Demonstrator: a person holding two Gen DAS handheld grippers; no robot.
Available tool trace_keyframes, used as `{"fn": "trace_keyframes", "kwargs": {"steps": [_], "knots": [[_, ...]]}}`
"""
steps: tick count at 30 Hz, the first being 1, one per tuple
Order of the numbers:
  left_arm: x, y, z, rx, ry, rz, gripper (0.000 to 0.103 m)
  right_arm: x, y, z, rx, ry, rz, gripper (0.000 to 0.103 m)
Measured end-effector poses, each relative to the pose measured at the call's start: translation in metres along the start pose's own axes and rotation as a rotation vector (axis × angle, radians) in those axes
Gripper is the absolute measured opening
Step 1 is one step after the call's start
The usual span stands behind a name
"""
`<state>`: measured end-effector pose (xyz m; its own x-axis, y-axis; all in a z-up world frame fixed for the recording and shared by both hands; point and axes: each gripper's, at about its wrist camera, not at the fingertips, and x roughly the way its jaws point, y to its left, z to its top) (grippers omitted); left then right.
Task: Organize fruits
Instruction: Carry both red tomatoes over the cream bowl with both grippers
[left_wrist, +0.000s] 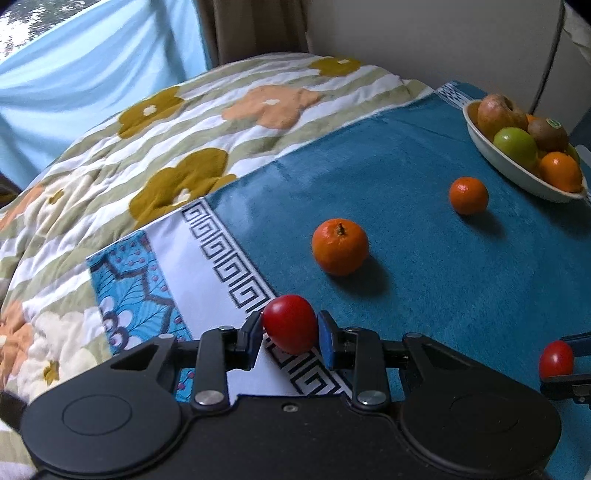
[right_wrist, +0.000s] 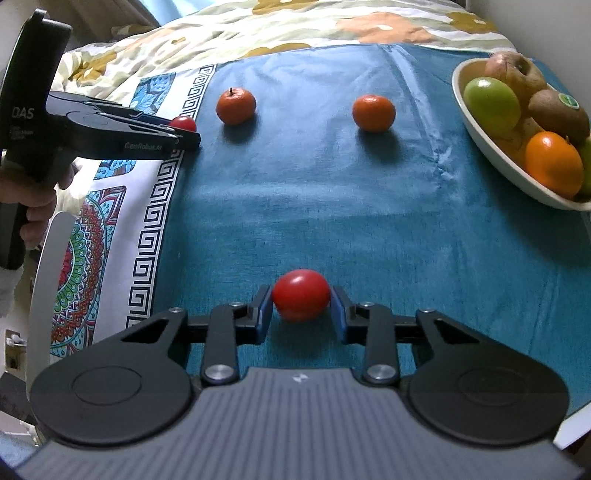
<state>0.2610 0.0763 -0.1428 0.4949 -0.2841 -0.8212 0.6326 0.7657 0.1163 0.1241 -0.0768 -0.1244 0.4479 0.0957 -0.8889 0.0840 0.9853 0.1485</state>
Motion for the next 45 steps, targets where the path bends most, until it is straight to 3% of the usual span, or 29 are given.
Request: {"fn": "trace_keyframes", "kwargs": {"steps": [11,23,36,45], "knots": [[-0.045,0.008,-0.02,-0.107,-0.029,0.088,0.035,-0.019,0.002,0.003,-0.044,-0.043,0.029,0.048],[-0.108,-0.013,-0.048,-0.251,-0.041,0.218,0.035,-0.056,-0.017,0.009,-0.093,-0.122,0.057,0.048],[-0.158,-0.079,-0.058,-0.463,-0.042,0.379,0.035,-0.093,-0.08,0.017,-0.177,-0.172,0.125,0.048],[-0.154,-0.147,-0.023,-0.488,-0.082,0.372,0.035,-0.109,-0.147,0.026,-0.193,-0.211,0.127,0.048]]}}
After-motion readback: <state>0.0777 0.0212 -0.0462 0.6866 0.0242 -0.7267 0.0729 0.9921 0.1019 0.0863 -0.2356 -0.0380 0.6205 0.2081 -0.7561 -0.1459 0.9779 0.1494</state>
